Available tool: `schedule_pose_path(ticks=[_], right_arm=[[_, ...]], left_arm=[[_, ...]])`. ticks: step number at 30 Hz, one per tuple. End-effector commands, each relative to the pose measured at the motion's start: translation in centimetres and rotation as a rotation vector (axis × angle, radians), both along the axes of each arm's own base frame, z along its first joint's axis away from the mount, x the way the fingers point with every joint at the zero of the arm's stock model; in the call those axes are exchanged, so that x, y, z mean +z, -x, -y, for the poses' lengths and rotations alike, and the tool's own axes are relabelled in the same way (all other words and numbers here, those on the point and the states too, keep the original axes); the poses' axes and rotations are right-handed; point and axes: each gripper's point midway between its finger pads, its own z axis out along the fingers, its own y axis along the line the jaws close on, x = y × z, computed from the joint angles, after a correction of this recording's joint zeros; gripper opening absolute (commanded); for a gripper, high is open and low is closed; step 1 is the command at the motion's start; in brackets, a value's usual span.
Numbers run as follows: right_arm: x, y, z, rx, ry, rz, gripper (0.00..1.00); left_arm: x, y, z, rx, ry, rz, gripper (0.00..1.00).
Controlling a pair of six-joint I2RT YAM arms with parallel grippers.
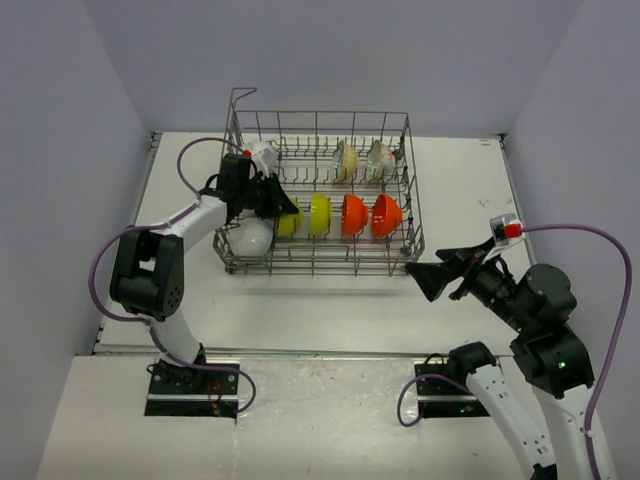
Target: Unload the bowls from the dish rack
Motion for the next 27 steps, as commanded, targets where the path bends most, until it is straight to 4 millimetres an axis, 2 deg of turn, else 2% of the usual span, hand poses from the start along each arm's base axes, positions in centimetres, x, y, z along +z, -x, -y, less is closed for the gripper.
schedule_pose_path(ticks=[1,2,5,10,11,15,27], right_arm=[[1.3,0.3,-0.3,0.033,-0.001,0.048,0.99],[1.1,0.2,-0.4,0.034,-0.001,0.043,0.99],[1.1,0.2,-0.4,0.034,-0.001,0.041,0.99],[1.0,0.2,-0.4,0.034,0.0,0.041,0.99],[1.0,0.1,-0.4,0.033,0.001,0.041,0.99],[1.0,0.0,-0.3,0.028,0.002,0.041,0.99],[0.8,-0.2,-0.3,0.019,0.004,0.044,0.99]], left_arm=[[1.1,-0.6,1.0,-0.022,0.069,0.058,0.13],[1.2,-0.6,1.1,-0.023,0.072,0.061,0.08],[1.3,-0.7,0.9,-0.015,0.075,0.06,0.0],[2.2,-0.6,1.0,-0.012,0.095,0.077,0.0],[3.7,-1.1,1.2,-0.018,0.121,0.143,0.0],[5.7,-0.3,1.9,-0.045,0.2,0.184,0.0],[9.5,-0.3,2.3,-0.068,0.268,0.253,0.0]])
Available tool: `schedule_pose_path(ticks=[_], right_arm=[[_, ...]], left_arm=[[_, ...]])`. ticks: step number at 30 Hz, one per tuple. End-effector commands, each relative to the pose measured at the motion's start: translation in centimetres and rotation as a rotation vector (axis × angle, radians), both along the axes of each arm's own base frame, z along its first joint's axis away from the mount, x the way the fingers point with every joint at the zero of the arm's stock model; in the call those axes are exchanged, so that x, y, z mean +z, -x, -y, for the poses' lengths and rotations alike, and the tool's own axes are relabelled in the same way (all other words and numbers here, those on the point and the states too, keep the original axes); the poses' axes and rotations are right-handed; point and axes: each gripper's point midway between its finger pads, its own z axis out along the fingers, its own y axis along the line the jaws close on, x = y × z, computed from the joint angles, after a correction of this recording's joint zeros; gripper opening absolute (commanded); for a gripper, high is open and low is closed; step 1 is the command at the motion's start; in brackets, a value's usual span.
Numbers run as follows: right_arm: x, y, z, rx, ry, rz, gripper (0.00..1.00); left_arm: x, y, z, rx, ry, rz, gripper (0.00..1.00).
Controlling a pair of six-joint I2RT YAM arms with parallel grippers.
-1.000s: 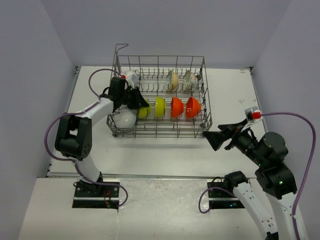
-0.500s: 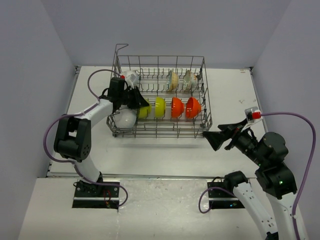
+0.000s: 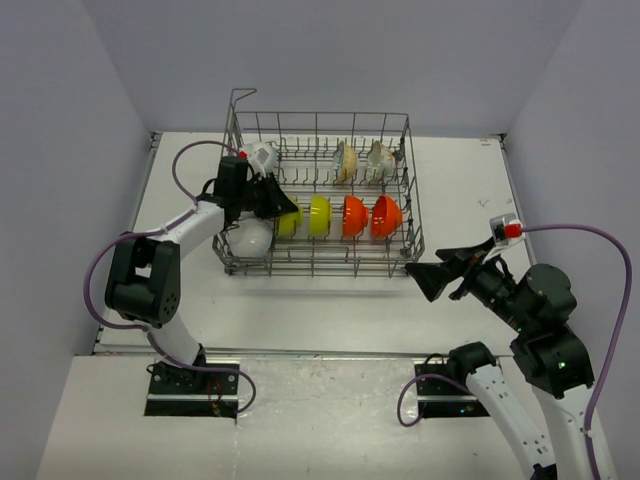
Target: Unload the bowls from the dish rack
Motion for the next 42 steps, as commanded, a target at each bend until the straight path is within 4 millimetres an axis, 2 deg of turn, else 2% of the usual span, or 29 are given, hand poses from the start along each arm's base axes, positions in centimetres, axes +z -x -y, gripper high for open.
schedule_pose_path(ticks=[1,10,13,22,31,36,38,41,42], right_arm=[[0.8,-0.2,-0.2,0.014,0.003,0.04,0.99],[0.7,-0.6,-0.2,0.01,0.003,0.043,0.99],[0.7,-0.5,-0.3,0.013,0.002,0.046,0.99],[0.6,-0.7,-0.2,0.005,0.005,0.044,0.99],[0.5,-0.9,-0.2,0.006,0.006,0.045,0.99],[0.4,-0.9,-0.2,0.004,0.003,0.046,0.99],[0.2,-1.1,-0.2,0.0,0.006,0.042,0.99],[0.3,-1.5,0.1,-0.026,0.009,0.038,0.99],[0.4,-1.8,0.3,-0.045,0.008,0.032,0.99]], left_arm=[[8.9,-0.4,2.2,-0.11,0.206,0.249,0.0],[13.9,0.6,2.4,-0.129,0.291,0.343,0.0],[14.8,1.1,2.6,-0.159,0.344,0.351,0.0],[16.5,1.1,2.4,-0.139,0.354,0.381,0.0],[20.7,1.9,1.7,-0.114,0.355,0.46,0.0],[20.9,1.7,1.5,-0.093,0.335,0.469,0.0],[21.2,1.9,1.7,-0.112,0.333,0.485,0.0],[22.6,3.1,2.9,-0.18,0.286,0.575,0.0],[23.6,3.2,3.2,-0.208,0.232,0.657,0.0]])
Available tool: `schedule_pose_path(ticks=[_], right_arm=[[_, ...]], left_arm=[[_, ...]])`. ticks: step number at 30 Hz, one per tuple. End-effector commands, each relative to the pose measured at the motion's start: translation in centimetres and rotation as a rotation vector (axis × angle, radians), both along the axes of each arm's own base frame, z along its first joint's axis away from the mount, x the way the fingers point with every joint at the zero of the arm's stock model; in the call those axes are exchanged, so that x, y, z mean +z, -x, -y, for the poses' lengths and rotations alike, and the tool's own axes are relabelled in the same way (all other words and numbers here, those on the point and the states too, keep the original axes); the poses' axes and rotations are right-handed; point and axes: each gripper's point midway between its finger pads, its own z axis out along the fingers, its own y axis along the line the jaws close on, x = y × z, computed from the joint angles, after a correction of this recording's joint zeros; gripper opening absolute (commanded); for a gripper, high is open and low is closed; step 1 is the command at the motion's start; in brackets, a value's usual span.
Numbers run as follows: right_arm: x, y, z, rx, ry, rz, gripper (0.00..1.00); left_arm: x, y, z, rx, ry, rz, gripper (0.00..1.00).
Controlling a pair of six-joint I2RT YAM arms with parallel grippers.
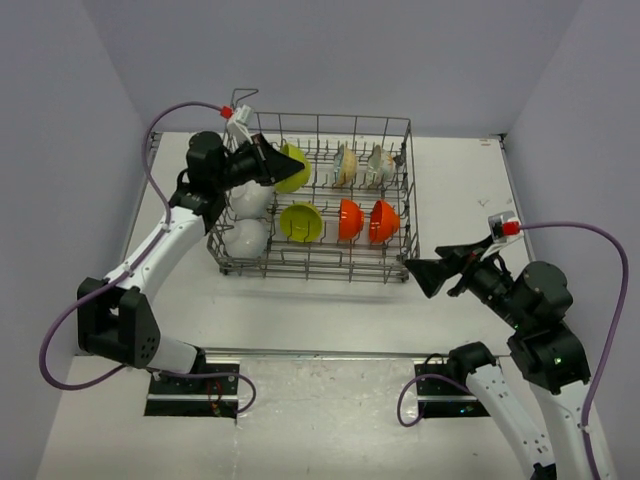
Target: Unload the bowls from the dish rack
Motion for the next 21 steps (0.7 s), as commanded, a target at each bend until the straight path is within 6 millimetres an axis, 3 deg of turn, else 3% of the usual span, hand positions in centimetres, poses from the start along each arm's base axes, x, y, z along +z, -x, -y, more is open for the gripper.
schedule_pose_path(ticks=[1,3,6,7,8,9,11,13,16,17,21], right_arm=[[0.9,-1.4,0.5,-0.056,-0.006,0.025,0.99],[1.8,-1.8,0.8,-0.086,-0.031,0.035,0.99],[3.7,-2.3,1.0,-0.113,-0.038,0.027,0.99],[4.9,-3.1,0.8,-0.118,-0.033,0.015,0.99],[5.3,-3.5,0.7,-0.117,-0.029,0.0,0.99],[5.3,-3.9,0.6,-0.117,-0.02,-0.028,0.99],[6.8,-5.1,0.0,-0.104,-0.01,-0.055,0.99],[7.6,-6.3,0.2,-0.137,0.006,-0.076,0.99],[7.5,-7.9,-0.2,-0.133,0.065,-0.148,0.89],[6.4,-7.6,-0.3,-0.112,0.109,-0.202,0.85],[5.7,-7.5,-1.0,-0.107,0.177,-0.232,0.81]], left_arm=[[5.1,2.1,3.0,-0.08,-0.097,0.284,0.0],[5.7,4.0,5.2,-0.112,-0.199,0.384,0.0],[6.2,6.5,6.6,-0.15,-0.275,0.534,0.0],[6.3,8.4,8.2,-0.194,-0.29,0.589,0.0],[6.3,9.4,8.5,-0.193,-0.313,0.631,0.0],[5.4,11.5,10.0,-0.253,-0.37,0.707,0.0],[3.6,12.4,10.5,-0.265,-0.449,0.732,0.0],[2.1,14.7,11.8,-0.367,-0.492,0.783,0.0],[0.0,17.7,13.8,-0.468,-0.557,0.835,0.0],[-0.4,19.0,14.6,-0.501,-0.577,0.867,0.0],[-2.4,18.9,15.1,-0.523,-0.686,0.836,0.0]])
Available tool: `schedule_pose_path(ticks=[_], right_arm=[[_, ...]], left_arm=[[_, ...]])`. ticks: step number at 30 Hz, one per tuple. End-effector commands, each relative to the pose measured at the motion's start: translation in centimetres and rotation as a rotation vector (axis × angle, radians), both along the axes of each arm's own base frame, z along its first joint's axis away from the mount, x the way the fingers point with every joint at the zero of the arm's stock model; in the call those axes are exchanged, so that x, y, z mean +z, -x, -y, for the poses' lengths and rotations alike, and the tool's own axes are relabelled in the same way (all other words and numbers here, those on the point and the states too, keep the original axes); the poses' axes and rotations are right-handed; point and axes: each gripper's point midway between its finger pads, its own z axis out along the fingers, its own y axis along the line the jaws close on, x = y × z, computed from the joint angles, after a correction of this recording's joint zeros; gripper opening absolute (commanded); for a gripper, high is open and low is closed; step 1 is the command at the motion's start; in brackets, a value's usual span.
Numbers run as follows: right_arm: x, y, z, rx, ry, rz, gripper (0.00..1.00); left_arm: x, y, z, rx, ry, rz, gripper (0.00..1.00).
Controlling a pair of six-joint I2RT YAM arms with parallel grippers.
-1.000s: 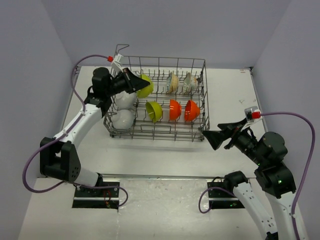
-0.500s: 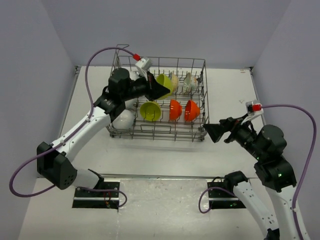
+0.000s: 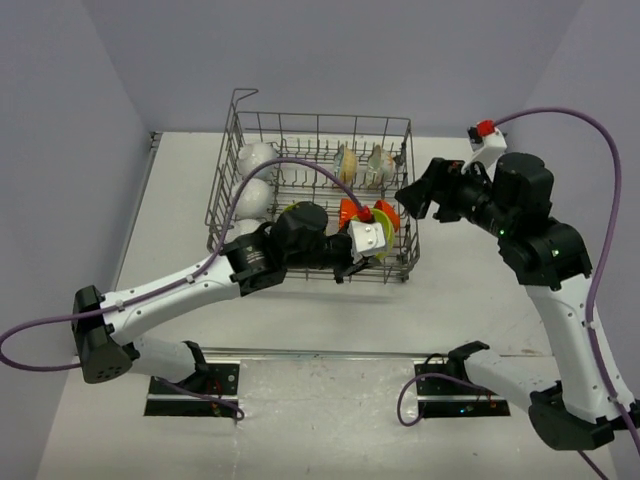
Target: Unload the bowls from the dish rack
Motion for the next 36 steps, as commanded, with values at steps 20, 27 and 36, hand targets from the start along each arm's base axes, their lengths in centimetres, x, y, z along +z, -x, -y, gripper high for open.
schedule_pose_path(ticks=[20,27,36], right_arm=[[-12.0,1.1,-3.0,0.063,0.359,-0.325,0.0],[-10.3,-3.1,2.2,-0.178,0.279,-0.26,0.0],[-12.3,-9.5,18.0,-0.838,0.121,-0.201,0.0]], left_arm=[[0.0,0.2,1.8,-0.017,-0.134,0.145,0.0],[1.8,-4.3,-0.8,0.32,-0.095,0.168,1.0],[5.3,-11.5,-11.2,1.005,0.051,-0.028,1.0]])
